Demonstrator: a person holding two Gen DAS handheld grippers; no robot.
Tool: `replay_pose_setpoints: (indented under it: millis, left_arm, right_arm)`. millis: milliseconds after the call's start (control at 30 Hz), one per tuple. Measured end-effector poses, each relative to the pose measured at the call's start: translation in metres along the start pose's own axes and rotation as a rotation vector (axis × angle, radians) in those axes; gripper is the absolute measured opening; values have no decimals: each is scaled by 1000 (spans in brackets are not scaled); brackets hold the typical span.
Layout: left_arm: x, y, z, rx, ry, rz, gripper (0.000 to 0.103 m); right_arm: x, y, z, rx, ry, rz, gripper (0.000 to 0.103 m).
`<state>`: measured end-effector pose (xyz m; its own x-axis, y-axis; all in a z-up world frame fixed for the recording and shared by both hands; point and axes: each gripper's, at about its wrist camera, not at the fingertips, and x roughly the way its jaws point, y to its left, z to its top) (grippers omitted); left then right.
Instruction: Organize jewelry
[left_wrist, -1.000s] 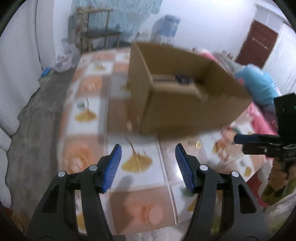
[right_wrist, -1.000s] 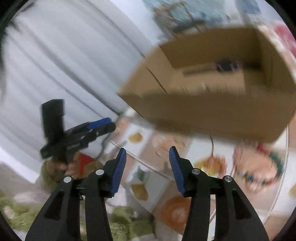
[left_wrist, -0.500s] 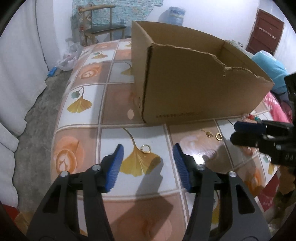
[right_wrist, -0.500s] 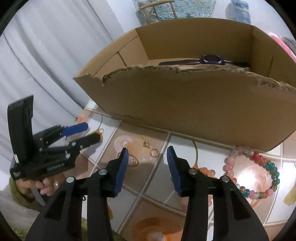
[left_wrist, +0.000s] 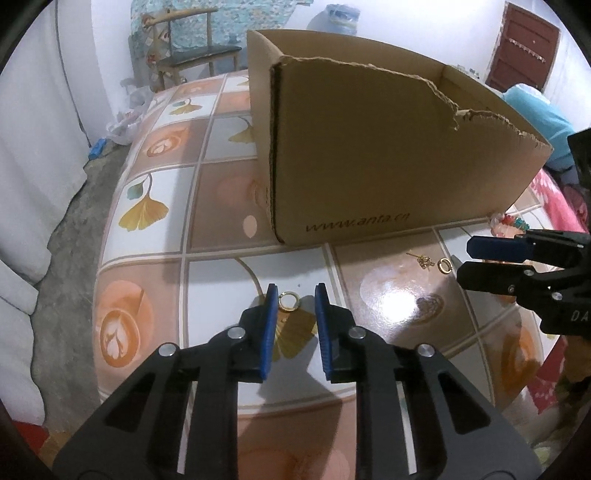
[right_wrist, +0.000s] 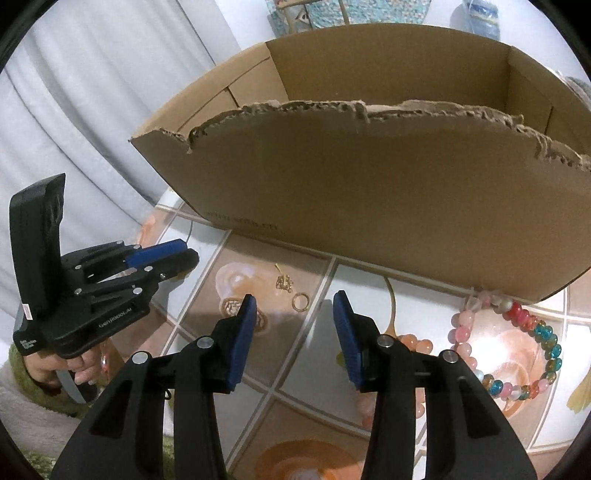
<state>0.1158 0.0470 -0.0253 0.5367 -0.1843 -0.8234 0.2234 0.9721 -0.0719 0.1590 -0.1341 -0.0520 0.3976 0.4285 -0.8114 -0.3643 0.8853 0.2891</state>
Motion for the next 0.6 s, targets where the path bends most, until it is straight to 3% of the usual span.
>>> replay_pose_setpoints:
  millis: [100,167,600]
  left_arm:
    - [0,-2,-1,9,-4,8,18]
    - [-1,-3,-1,17,-8,14,10]
    - [-9,-13,-9,39,5,5,11]
  right_arm:
    - [2,1,-1,-4,0,-3,42]
    - [3,2,-2,-5,-4,-7,42]
    - [14,17,-1,-134,-1,-57,42]
